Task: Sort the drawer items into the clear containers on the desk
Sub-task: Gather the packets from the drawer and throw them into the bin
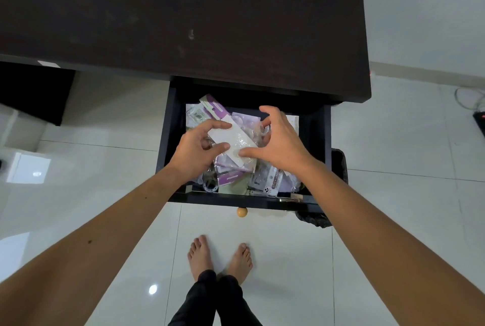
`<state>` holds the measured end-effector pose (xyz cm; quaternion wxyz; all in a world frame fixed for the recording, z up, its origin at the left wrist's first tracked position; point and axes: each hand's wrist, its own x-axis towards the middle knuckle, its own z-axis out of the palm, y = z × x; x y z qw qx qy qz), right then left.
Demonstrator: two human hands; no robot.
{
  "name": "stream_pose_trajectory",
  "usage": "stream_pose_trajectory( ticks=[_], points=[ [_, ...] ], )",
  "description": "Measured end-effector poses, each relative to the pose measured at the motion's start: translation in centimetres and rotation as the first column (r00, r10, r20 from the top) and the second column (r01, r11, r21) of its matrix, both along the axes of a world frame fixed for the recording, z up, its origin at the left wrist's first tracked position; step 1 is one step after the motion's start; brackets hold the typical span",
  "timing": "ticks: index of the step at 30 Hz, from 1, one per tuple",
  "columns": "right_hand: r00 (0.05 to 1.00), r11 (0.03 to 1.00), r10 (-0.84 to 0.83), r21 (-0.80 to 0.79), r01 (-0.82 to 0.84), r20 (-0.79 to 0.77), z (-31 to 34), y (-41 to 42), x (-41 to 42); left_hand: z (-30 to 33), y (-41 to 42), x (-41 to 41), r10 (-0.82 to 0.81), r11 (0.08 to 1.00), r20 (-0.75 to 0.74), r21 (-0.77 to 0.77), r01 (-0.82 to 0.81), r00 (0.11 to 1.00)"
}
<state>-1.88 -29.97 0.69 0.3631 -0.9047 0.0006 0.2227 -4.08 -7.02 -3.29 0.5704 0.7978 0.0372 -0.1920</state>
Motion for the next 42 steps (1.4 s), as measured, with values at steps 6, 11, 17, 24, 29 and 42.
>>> stream_pose_trajectory(
  ticks=[6, 11, 17, 24, 29, 42],
  points=[
    [0.979, 0.98, 0.184, -0.056, -0.189, -0.094, 0.6, -5.2, 0.4, -1.2, 1.2, 0.4, 0.079, 0.993, 0.022, 0.085, -0.081, 0.997],
    [0.885, 0.859, 0.378, -0.254, -0.445, -0.273, 0.1, -7.0, -0.4, -1.8, 1.3, 0.3, 0.152, 0.983, 0.066, 0.093, -0.158, 0.986],
    [0.877, 0.802, 0.454, -0.358, -0.478, -0.155, -0.4, -7.3, -0.4, -1.0, 1.3, 0.0, 0.207, 0.972, 0.103, 0.088, -0.216, 0.973],
    [0.964, 0.966, 0.236, -0.074, -0.246, -0.124, 0.5, -7.2, 0.3, -0.5, 1.1, 0.3, 0.22, 0.966, 0.122, 0.111, -0.233, 0.968],
    [0.973, 0.971, 0.194, -0.119, -0.208, -0.121, -1.6, -5.5, -0.5, -0.7, 1.2, 0.3, 0.221, 0.963, 0.117, 0.129, -0.236, 0.968],
    [0.978, 0.985, 0.17, -0.009, -0.172, -0.118, -0.5, -5.6, -0.6, 2.7, 2.4, 0.9, 0.15, 0.973, 0.171, 0.15, -0.176, 0.974]
  ],
)
